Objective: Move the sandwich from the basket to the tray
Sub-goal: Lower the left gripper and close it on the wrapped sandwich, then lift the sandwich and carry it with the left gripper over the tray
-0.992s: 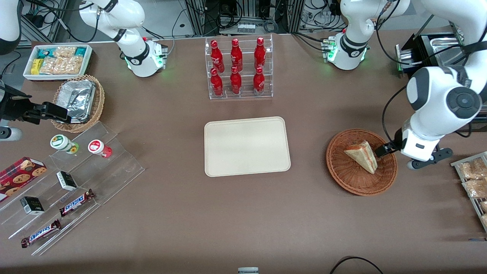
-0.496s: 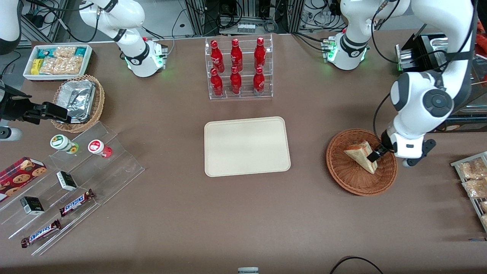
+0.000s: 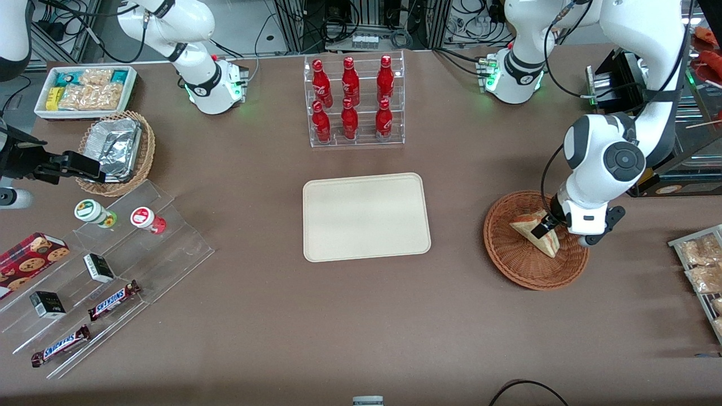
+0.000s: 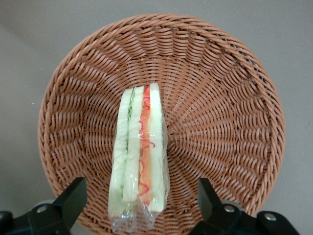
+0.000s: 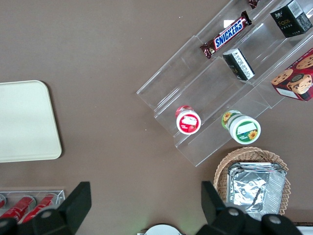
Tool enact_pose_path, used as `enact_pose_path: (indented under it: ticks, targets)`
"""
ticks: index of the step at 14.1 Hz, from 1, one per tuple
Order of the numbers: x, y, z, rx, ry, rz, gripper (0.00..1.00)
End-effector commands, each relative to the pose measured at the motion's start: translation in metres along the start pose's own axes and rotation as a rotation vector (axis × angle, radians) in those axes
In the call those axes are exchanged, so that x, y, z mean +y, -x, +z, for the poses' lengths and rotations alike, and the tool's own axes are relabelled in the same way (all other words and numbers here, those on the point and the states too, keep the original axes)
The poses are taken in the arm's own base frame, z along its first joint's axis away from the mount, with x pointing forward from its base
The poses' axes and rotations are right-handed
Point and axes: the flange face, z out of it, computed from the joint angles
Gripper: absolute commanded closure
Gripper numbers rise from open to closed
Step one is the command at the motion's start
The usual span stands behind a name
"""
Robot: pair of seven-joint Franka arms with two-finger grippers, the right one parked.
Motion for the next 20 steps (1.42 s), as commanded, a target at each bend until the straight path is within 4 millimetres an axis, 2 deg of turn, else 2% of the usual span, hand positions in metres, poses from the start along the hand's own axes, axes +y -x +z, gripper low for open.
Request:
enact_pose_path:
  ticks: [1,5,6,7,9,10,12,14,15,16,19,20]
  targets:
    - [0.003,0.0,0.021,0.0,0.007,-0.034,0.0]
    - [-0.002,0.006,0.039,-0.014,-0.01,-0.03,0.0]
    - [-0.002,0.006,0.04,-0.016,-0.012,-0.033,0.15]
    - [-0.002,0.008,0.04,-0.019,-0.017,-0.05,0.45]
    - [-0.001,0.011,0.04,-0.025,-0.028,-0.057,0.92]
    - [-0.003,0.011,0.039,-0.035,-0.043,-0.057,1.0]
    - [-0.002,0.011,0.031,-0.039,-0.05,-0.046,1.0]
    - [0.001,0.006,0.012,-0.046,-0.071,-0.035,1.0]
    - [0.011,0.002,-0.013,-0.049,-0.077,-0.031,1.0]
    - [0.024,0.006,-0.036,-0.053,-0.081,-0.01,1.0]
    - [0.08,0.02,-0.116,-0.056,-0.061,0.045,1.0]
    - [0.106,0.032,-0.137,-0.056,-0.046,0.089,1.0]
